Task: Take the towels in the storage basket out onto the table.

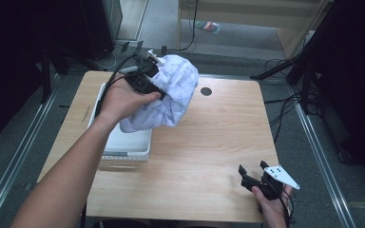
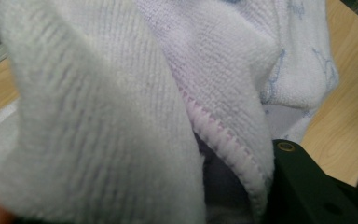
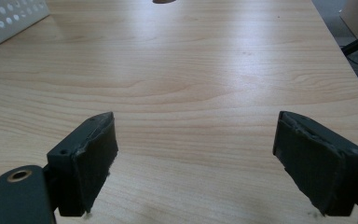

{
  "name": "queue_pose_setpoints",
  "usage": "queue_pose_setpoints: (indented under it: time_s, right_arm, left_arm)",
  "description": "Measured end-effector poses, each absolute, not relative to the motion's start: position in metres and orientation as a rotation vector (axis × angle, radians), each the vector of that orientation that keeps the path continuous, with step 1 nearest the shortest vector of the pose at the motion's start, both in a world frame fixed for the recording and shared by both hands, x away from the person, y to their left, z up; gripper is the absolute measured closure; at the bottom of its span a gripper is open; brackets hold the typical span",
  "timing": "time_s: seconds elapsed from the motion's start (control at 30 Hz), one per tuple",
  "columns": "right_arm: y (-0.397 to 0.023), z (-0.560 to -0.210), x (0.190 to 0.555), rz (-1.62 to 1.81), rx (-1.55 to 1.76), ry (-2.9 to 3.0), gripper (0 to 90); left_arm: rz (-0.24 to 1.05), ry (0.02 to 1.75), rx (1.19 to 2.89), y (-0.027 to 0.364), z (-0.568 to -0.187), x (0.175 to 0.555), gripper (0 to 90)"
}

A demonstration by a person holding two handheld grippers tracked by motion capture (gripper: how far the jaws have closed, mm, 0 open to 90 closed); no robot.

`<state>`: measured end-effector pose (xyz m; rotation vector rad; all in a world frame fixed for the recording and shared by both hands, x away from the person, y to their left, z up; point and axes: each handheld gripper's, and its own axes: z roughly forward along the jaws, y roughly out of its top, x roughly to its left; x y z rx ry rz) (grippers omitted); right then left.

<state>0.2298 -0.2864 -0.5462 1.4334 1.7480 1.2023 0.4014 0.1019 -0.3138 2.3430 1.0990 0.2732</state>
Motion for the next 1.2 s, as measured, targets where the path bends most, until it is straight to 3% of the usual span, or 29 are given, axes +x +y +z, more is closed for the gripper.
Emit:
queue_pose_setpoints:
  time_s: [0.77,1.2]
  right_arm:
    - [-0.289,-0.546,0.229,1.22,1.45,1.724,13.5]
    - [-0.29,-0.546,0.228,1.203,1.452,1.693,13.3]
  left_arm:
    - [0.161,0.99,2.375,0.023,-0.34,0.408,66.7]
    - [0.09,0.995,2.427,-0.003,-0.391,0.421,65.6]
